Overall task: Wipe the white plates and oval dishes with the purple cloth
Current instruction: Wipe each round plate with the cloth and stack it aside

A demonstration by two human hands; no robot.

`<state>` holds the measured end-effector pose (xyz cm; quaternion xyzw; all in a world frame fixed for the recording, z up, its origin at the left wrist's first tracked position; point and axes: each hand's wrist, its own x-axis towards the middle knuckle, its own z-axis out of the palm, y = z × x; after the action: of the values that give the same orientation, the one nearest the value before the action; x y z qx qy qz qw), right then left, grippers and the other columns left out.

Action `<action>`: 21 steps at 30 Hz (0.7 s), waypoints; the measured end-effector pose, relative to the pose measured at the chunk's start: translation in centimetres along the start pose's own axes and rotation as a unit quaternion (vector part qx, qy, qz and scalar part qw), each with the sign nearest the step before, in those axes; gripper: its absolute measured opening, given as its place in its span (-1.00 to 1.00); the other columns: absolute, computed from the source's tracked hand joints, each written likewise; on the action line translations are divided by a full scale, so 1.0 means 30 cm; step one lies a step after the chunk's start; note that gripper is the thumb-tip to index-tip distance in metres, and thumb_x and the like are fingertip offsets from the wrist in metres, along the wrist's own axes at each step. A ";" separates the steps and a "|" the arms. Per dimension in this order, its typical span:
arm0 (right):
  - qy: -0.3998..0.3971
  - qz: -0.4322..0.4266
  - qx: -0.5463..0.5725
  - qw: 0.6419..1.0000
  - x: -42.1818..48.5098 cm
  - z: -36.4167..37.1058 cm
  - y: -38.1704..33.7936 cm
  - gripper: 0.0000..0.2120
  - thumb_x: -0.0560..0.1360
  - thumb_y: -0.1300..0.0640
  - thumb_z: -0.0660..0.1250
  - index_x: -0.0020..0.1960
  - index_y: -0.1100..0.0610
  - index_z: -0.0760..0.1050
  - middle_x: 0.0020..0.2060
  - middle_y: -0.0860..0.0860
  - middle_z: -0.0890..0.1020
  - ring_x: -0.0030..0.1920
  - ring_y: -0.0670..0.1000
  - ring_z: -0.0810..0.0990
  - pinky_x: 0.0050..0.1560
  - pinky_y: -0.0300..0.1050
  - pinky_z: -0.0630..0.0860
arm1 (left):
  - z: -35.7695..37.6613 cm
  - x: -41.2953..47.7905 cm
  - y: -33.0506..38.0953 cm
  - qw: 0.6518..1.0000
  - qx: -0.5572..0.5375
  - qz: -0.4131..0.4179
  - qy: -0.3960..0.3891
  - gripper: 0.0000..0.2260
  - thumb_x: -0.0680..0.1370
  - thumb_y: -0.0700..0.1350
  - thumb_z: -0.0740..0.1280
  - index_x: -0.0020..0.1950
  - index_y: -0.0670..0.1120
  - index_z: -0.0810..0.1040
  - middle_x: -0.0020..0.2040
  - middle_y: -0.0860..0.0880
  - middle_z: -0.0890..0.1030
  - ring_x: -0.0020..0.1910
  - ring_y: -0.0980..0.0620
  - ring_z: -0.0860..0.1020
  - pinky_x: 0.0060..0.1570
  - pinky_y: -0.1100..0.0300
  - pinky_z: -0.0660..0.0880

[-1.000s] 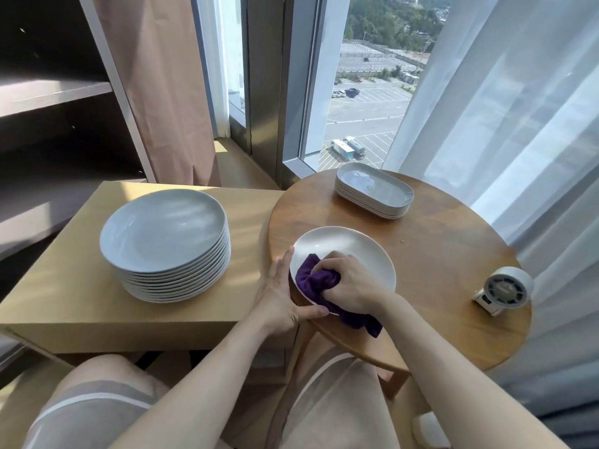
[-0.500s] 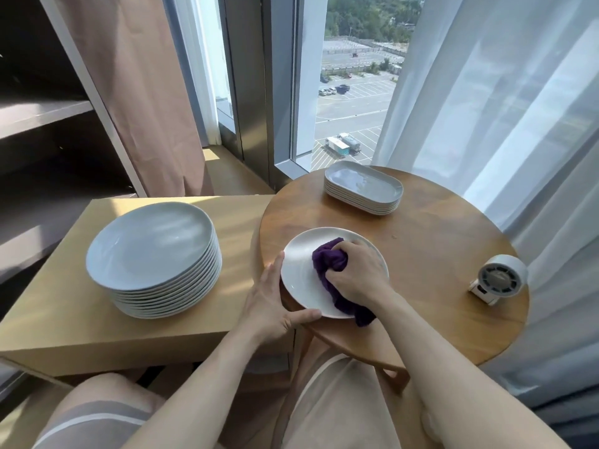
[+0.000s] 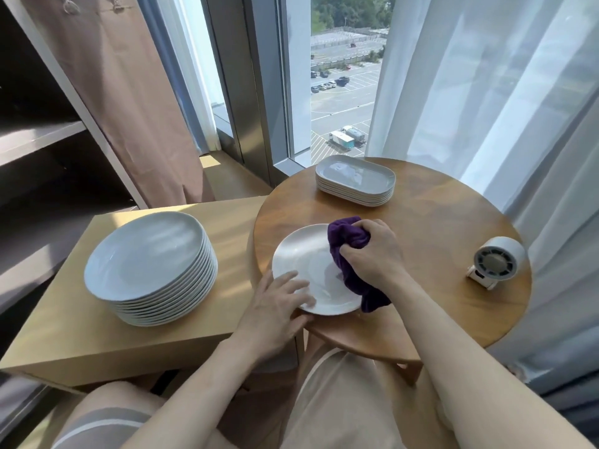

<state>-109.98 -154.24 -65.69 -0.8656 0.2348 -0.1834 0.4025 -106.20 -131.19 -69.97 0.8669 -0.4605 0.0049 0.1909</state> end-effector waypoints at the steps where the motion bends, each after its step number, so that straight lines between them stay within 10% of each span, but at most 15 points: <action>1: 0.011 0.001 0.006 1.000 -0.002 -0.004 -0.002 -0.83 0.33 0.01 0.46 -0.12 -0.15 0.54 -0.04 -0.19 0.50 -0.04 -0.10 0.51 -0.06 -0.20 0.38 | -0.004 -0.002 0.007 1.000 -0.001 -0.003 0.005 -0.79 0.60 0.02 0.40 0.22 0.08 0.66 0.39 0.10 0.56 0.50 0.06 0.38 0.58 -0.02 0.00; 6: 0.094 -0.013 0.038 0.995 -0.014 -0.039 -0.017 -0.80 0.34 0.03 0.43 -0.05 -0.12 0.56 0.00 -0.17 0.51 0.07 0.02 0.55 0.08 -0.07 0.50 | -0.034 -0.001 0.029 0.997 0.073 0.041 -0.001 -0.80 0.66 -0.10 0.29 0.18 0.02 0.68 0.30 0.03 0.65 0.32 0.00 0.58 0.56 -0.09 0.20; 10: 0.152 -0.023 0.064 0.986 -0.012 -0.057 -0.038 -0.75 0.32 -0.01 0.42 0.00 -0.10 0.58 0.00 -0.15 0.55 0.08 0.02 0.55 0.08 -0.10 0.50 | -0.116 0.052 0.053 0.994 0.076 0.034 0.068 -0.90 0.61 -0.10 0.39 0.01 -0.08 0.69 -0.05 -0.04 0.73 0.00 -0.16 0.66 0.09 -0.02 0.56; 15: 0.196 -0.015 0.118 0.973 -0.013 -0.064 -0.051 -0.82 0.35 0.05 0.44 -0.06 -0.10 0.55 -0.04 -0.24 0.50 0.09 0.00 0.55 0.09 -0.16 0.49 | -0.192 0.106 0.068 0.996 0.058 -0.005 0.069 -0.86 0.64 -0.03 0.34 0.07 -0.04 0.65 -0.05 -0.05 0.68 0.01 -0.12 0.57 -0.16 0.12 0.25; 21: 0.215 0.004 0.146 0.966 -0.015 -0.067 -0.053 -0.87 0.36 0.04 0.42 -0.11 -0.06 0.53 -0.07 -0.19 0.49 0.07 0.04 0.55 0.08 -0.11 0.50 | -0.202 0.094 0.044 0.992 -0.037 -0.084 0.091 -0.93 0.64 -0.05 0.34 -0.01 0.00 0.60 -0.15 0.02 0.64 -0.10 -0.12 0.56 -0.20 0.05 0.34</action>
<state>-110.96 -154.32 -63.29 -0.7365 0.2897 -0.3963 0.4653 -104.61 -132.06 -63.40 0.8908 -0.3671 0.0504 0.2632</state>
